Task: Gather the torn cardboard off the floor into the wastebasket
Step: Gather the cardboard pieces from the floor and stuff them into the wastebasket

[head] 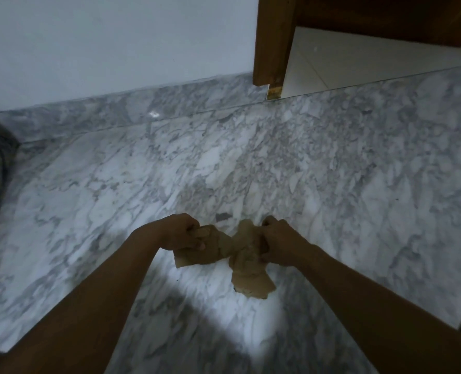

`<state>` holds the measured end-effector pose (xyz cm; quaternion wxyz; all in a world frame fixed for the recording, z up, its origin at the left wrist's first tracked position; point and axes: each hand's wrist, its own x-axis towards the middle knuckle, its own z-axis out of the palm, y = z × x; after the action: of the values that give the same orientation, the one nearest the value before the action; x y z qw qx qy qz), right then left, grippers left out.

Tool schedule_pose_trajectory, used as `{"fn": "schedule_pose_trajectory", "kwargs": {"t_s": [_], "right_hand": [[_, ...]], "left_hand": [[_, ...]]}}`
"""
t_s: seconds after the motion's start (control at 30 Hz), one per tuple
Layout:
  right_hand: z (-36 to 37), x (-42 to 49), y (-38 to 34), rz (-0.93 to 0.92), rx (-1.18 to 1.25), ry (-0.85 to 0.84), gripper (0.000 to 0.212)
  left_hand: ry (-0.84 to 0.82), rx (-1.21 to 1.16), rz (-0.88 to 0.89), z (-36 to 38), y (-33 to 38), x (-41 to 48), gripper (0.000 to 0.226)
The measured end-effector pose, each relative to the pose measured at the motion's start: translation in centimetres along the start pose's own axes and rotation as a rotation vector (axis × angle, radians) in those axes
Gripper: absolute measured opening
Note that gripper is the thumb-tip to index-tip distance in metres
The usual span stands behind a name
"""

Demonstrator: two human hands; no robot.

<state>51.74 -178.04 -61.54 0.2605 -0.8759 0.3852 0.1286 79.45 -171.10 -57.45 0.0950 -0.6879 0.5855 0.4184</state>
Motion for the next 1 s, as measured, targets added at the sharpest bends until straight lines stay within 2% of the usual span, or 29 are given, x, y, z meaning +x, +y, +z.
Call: {"fn": "schedule_pose_trajectory", "kwargs": {"t_s": [0.1,0.17,0.3,0.37,0.5,0.6,0.67,0.73,0.83,0.93,1.0], "right_hand": [[1.0,0.1,0.2,0.069,0.091,0.054,0.061],[0.7,0.0,0.8,0.113,0.153,0.031,0.063],[0.1,-0.4,2.1,0.067,0.215,0.123,0.030],[-0.2,-0.7,2.9,0.071,0.240,0.129,0.027],[-1.1,-1.4,5.1,0.221,0.386,0.110,0.039],[-1.3,-2.6,6.3,0.340,0.229,0.024,0.067],[-0.9,-3.2,6.3,0.392,0.146,0.017,0.074],[-0.7,-3.5,6.2,0.414,0.157,0.024,0.068],[-0.8,-3.5,6.6,0.477,0.341,0.039,0.053],[-1.2,-3.6,7.0,0.450,0.342,0.068,0.017],[-2.0,-3.5,6.9,0.407,0.370,0.110,0.004]], "left_hand": [[0.000,0.024,0.004,0.0,0.3,0.0,0.030],[0.002,0.039,0.002,-0.1,0.6,0.1,0.033],[0.029,0.082,0.046,-0.7,2.3,0.9,0.035],[0.003,0.124,0.083,-0.8,3.9,1.6,0.035],[-0.032,0.224,0.180,0.5,7.4,3.7,0.034],[0.005,0.376,0.212,2.3,9.1,5.6,0.047],[0.060,0.418,0.215,3.1,9.5,6.3,0.049],[0.086,0.386,0.212,3.4,9.5,6.4,0.047],[0.103,0.273,0.187,3.8,8.6,6.1,0.044],[0.112,0.036,0.144,3.8,7.6,5.8,0.051],[0.097,-0.060,0.107,3.5,6.9,5.3,0.050]]}}
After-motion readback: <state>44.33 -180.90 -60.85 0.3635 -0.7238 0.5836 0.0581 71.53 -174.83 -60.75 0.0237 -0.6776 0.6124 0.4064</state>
